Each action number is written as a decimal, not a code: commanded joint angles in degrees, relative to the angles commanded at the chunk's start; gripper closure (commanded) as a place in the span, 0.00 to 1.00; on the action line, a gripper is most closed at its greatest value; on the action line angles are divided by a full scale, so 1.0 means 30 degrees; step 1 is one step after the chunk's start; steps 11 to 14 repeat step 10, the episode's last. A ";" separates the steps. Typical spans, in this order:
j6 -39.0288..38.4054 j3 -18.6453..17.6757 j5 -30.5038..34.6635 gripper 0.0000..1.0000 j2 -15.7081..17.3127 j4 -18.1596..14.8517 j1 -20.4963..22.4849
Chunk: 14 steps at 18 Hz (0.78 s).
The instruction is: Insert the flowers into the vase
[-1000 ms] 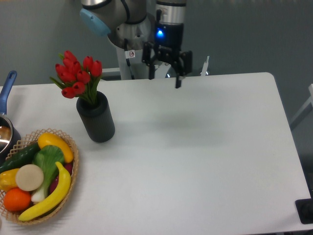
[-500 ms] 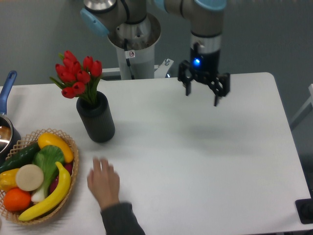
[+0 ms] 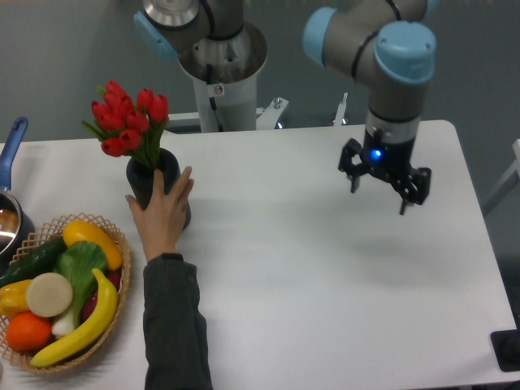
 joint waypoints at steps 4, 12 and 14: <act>0.0000 0.0765 0.0121 0.00 -0.0940 0.0029 -0.0032; -0.0029 0.1205 0.0150 0.00 -0.1469 0.0146 -0.0061; -0.0029 0.1205 0.0150 0.00 -0.1469 0.0146 -0.0061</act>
